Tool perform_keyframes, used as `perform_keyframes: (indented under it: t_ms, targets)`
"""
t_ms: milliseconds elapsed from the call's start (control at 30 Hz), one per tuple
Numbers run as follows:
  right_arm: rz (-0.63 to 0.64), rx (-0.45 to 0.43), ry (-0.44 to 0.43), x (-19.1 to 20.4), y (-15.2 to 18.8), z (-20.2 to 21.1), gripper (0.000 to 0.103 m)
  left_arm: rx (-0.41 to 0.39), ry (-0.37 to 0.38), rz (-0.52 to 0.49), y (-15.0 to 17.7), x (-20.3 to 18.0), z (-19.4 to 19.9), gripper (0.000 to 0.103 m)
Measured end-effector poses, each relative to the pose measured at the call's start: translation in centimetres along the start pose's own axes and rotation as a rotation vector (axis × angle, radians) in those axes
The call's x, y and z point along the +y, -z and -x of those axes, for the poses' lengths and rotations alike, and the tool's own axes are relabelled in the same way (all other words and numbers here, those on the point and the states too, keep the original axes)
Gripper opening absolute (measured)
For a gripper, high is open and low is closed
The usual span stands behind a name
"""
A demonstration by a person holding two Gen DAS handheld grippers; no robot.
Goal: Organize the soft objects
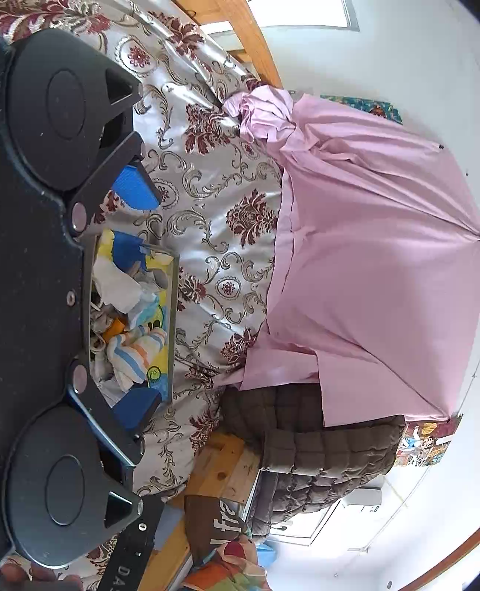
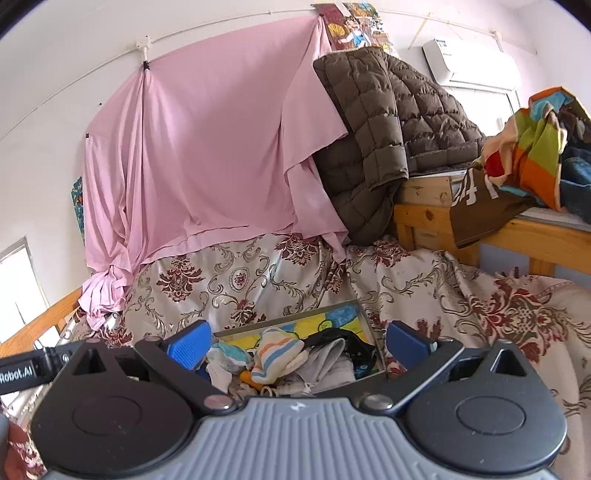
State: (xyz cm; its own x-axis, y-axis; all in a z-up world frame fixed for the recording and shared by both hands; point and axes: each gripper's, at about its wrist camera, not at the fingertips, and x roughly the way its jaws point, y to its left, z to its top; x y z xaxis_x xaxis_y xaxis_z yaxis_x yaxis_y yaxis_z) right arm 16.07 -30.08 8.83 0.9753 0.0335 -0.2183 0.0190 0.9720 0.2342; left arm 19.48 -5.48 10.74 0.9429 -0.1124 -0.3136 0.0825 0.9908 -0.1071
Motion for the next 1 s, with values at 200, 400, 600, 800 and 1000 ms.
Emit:
perform_keyframes:
  t_ms: [200,400,600,800,1000]
  targets:
    - [0.003,0.013,0.028,-1.0,2.7,2.9,0.103,-0.036,-0.012,-0.011,1.6,-0.1,1.7,0.102]
    - [-0.01,0.014,0.037,-1.4,4.0,4.7,0.103,-0.038,-0.043,-0.014,3.8,0.0,3.2,0.102]
    - [0.01,0.009,0.032,-1.0,4.8,5.7,0.103,-0.031,-0.06,0.018,5.6,0.5,4.2,0.102]
    - [0.044,0.001,0.018,0.0,5.2,6.2,0.103,-0.024,-0.056,0.062,6.4,1.4,5.0,0.102]
    - [0.072,-0.001,0.007,0.6,5.8,7.2,0.103,-0.032,-0.067,0.081,6.6,2.4,5.9,0.102]
